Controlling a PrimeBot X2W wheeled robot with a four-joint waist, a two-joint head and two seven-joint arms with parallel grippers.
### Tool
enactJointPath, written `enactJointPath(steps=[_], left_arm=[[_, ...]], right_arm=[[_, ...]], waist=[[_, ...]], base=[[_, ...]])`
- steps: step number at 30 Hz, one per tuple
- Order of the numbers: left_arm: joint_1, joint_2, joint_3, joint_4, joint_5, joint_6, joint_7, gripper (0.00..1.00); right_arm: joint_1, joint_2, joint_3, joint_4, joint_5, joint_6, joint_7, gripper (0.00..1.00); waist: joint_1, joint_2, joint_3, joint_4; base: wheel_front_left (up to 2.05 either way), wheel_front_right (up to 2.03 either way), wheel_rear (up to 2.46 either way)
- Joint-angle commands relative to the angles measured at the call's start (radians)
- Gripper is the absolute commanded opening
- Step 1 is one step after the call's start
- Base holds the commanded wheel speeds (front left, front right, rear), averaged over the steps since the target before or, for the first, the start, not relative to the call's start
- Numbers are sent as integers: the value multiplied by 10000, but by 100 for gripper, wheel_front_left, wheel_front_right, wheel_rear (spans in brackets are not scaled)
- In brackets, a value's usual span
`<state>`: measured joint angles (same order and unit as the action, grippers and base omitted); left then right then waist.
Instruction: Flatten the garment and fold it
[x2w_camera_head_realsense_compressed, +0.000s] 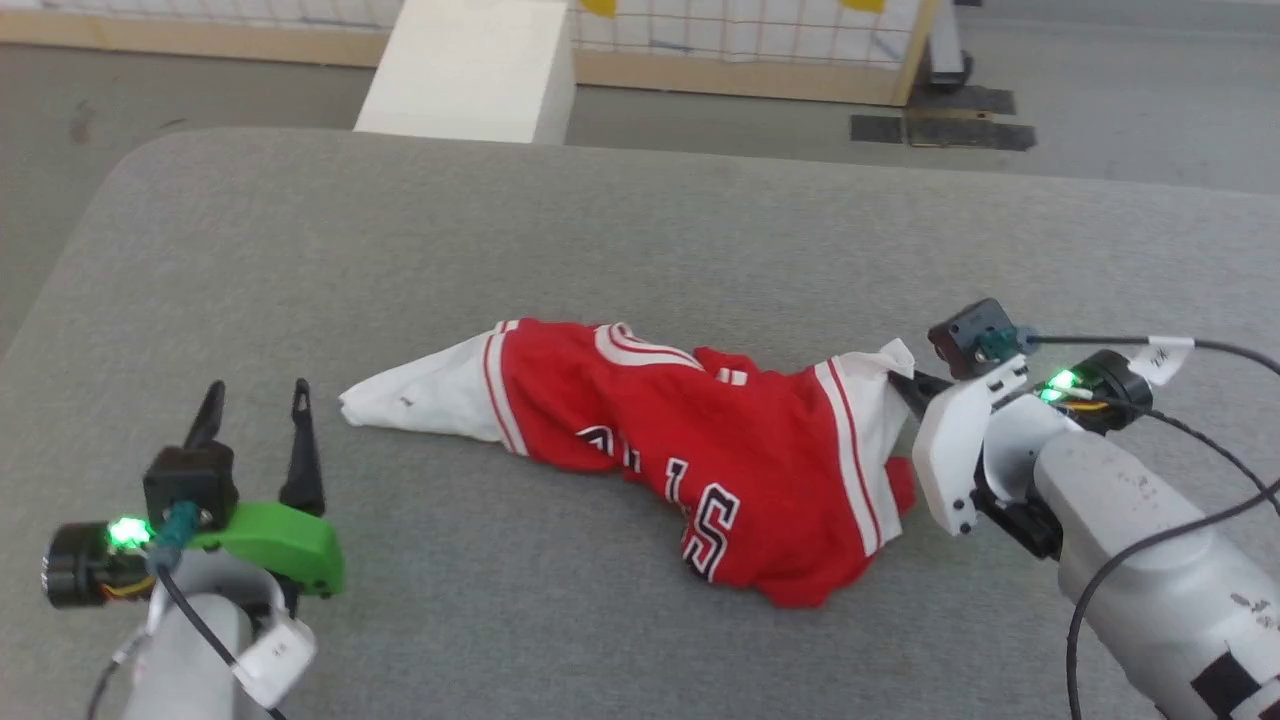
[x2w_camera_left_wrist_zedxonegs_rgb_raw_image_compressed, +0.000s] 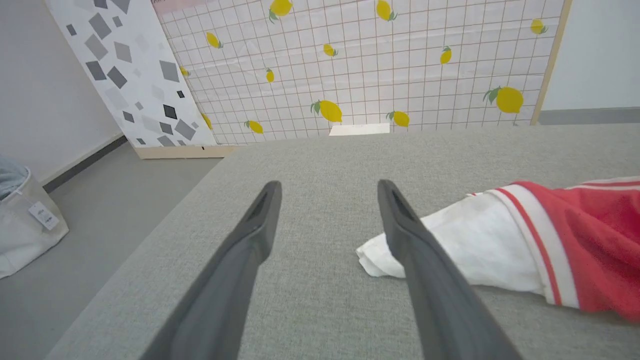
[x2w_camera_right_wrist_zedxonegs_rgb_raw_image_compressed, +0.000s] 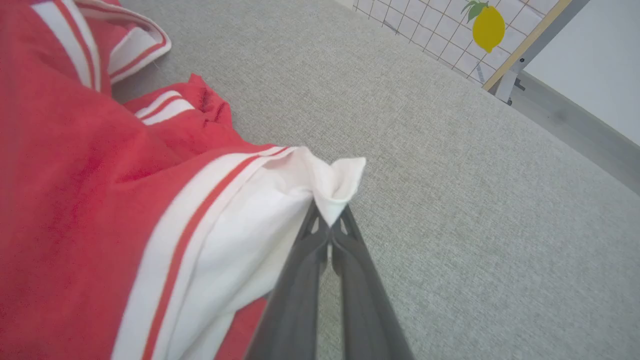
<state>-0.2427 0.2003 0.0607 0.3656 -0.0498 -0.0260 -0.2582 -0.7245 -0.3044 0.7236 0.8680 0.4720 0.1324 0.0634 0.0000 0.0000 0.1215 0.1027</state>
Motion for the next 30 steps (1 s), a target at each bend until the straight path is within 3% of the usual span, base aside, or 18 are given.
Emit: enactJointPath(steps=[1,5,11,19,24,30], left_arm=[[-392,220,-14,276,72,-155,-36,100],[-1521,749,-171,1600,-143,-664,494,100],[-3075,1693,-1335,3089,-924,-1034,3538,100],[-4010,3184,-4247,3030,-4268,-1044,7402,100],[-4391,4027,-5032,2895,-5377,-1045,8468,100],[-4662,4253,-5536,3120,-6504,-1046,9343,100]], right_arm=[[235,-2,-105,-120,-151,-17,-225,0],[462,47,-573,-508,-488,-17,-709,0],[683,171,-1322,-1225,-1022,-17,-917,0],[1008,436,-1983,-2136,-1656,-17,-703,0],[1110,592,-2219,-2754,-1994,-17,-453,0],[1130,668,-2348,-3354,-2269,-17,-183,0]], waist=[[0,0,-81,-345],[0,0,140,-620],[0,0,518,-993],[0,0,959,-1386],[0,0,1342,-1591],[0,0,1794,-1776]], base=[[0,0,0],[0,0,0],[0,0,0],[0,0,0],[0,0,0],[0,0,0]])
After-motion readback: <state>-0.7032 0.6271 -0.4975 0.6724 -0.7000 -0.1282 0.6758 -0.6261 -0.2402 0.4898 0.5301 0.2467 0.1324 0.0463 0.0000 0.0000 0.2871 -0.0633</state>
